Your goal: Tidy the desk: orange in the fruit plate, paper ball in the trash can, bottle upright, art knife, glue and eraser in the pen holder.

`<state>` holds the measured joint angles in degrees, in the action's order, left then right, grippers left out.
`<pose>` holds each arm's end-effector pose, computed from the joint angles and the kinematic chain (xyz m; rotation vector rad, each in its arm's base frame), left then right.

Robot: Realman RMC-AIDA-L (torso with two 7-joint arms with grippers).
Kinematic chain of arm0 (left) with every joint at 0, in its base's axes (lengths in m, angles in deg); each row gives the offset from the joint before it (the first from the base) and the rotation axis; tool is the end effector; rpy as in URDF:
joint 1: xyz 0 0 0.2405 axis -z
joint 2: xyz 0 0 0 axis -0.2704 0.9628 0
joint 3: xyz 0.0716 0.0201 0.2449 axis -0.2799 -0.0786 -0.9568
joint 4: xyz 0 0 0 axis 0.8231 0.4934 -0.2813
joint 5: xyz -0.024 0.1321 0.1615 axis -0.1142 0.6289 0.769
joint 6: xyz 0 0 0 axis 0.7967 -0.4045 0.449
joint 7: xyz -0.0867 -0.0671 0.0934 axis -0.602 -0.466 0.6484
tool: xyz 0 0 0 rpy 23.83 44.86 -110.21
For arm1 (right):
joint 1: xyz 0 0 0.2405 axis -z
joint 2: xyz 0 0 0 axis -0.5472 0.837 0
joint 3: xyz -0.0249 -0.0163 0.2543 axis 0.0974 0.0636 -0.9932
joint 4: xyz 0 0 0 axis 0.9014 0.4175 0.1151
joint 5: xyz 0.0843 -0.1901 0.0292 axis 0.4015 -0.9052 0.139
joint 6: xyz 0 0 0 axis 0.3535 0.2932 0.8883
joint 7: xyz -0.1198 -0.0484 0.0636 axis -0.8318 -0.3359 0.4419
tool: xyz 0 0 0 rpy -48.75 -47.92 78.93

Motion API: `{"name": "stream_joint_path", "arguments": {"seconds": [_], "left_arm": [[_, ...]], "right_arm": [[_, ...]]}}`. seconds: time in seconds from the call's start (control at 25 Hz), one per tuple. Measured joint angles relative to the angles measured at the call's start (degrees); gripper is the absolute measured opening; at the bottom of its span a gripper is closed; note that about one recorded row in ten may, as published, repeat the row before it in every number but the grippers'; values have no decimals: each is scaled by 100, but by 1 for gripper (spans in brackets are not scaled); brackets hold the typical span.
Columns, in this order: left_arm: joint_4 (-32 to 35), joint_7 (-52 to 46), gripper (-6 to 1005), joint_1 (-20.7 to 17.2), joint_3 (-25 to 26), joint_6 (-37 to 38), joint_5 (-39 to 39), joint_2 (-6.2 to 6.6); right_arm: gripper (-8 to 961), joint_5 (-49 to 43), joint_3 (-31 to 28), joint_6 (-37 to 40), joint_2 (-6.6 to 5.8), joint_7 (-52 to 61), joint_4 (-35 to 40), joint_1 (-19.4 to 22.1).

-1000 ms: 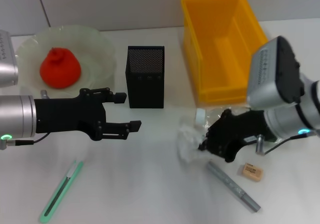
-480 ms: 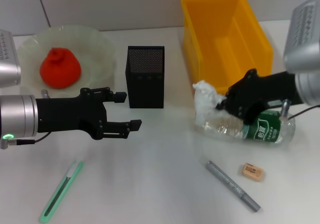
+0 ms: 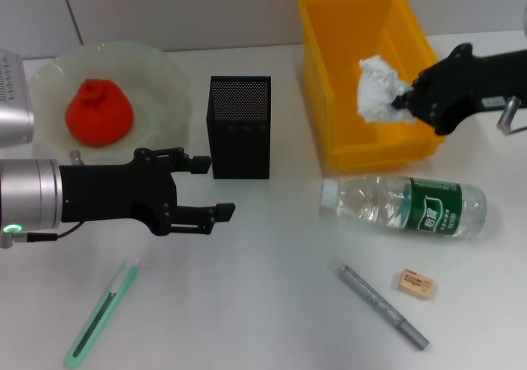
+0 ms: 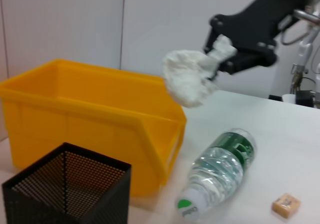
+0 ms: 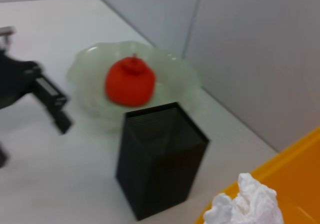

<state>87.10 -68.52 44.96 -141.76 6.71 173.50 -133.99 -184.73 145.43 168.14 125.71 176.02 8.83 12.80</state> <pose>-0.2224 0.3414 -0.0213 -2.8853 -0.3673 -0.5240 0.1924 0.3491 0.0768 -2.5370 0.3591 0.0574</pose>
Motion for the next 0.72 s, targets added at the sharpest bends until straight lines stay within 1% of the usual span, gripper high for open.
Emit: {"name": "stream_joint_path", "arguments": {"seconds": [0.2,0.36,0.72], "left_arm": [[7,9,824,-19,2,212,13,32],[8,53,824,-27,16,352,15,45],[8,222,824,-118,66,420,16,46]], "right_arm": [[52,-352,-307,-200,-7,-96,-546,-398],[56,-421,-429,-432,-27,-214,-982,-610],[67,-556,-486,-1009,-203,-237,-1799,-1047]]}}
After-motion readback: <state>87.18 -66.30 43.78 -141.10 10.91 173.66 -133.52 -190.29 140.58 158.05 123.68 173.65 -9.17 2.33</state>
